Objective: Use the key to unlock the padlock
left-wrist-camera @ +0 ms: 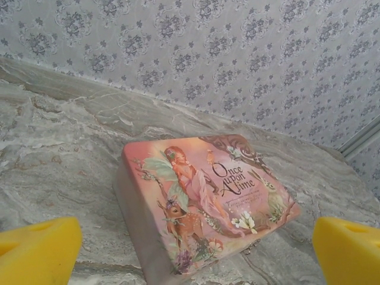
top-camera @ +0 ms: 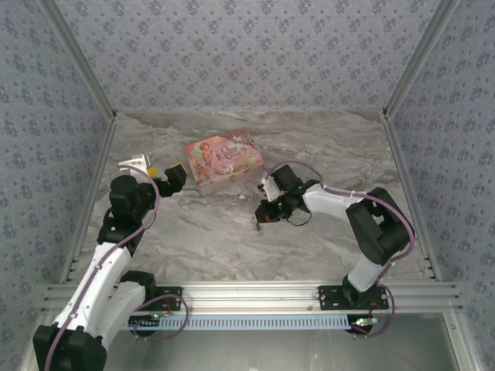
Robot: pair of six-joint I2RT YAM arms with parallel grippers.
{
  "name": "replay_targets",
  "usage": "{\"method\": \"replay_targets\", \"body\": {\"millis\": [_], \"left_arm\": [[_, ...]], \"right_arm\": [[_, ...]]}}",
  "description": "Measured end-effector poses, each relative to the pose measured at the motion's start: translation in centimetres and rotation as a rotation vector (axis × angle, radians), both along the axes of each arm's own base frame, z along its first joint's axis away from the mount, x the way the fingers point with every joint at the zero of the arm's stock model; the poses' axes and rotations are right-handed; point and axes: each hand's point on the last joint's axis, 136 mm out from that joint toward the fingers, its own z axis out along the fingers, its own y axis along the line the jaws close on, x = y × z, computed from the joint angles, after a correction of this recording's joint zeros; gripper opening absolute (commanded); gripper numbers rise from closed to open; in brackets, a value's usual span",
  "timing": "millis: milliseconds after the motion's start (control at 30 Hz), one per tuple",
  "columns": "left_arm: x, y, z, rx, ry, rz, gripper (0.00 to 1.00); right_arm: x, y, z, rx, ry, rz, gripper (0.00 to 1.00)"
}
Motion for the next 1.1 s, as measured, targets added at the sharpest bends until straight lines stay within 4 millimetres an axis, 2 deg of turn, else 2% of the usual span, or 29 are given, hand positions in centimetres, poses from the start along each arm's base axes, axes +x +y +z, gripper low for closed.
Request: {"method": "replay_targets", "body": {"millis": [233,467,700,867,1100], "left_arm": [[-0.1,0.3,-0.6,0.009,0.026,0.017,0.99],[-0.1,0.3,-0.8,0.01,0.03,0.018,0.99],[-0.1,0.4,-0.8,0.012,0.032,0.023,1.0],[-0.1,0.5,-0.8,0.012,0.033,0.026,0.99],[-0.1,0.5,-1.2,0.015,0.047,0.027,0.99]], "right_arm": [[0.5,-0.8,-0.7,-0.021,0.006,-0.026,0.06],[1.4,-2.0,-1.2,-0.05,-0.004,-0.068,0.17],[1.7,-3.0,-1.7,-0.082,-0.019,-0.097,0.21],[2.5,-4.1,-0.7,-0.09,-0.064,-0.137,0.25],[4.4,-6.8,2.3,-0.093,-0.176,-0.235,0.3]]}}
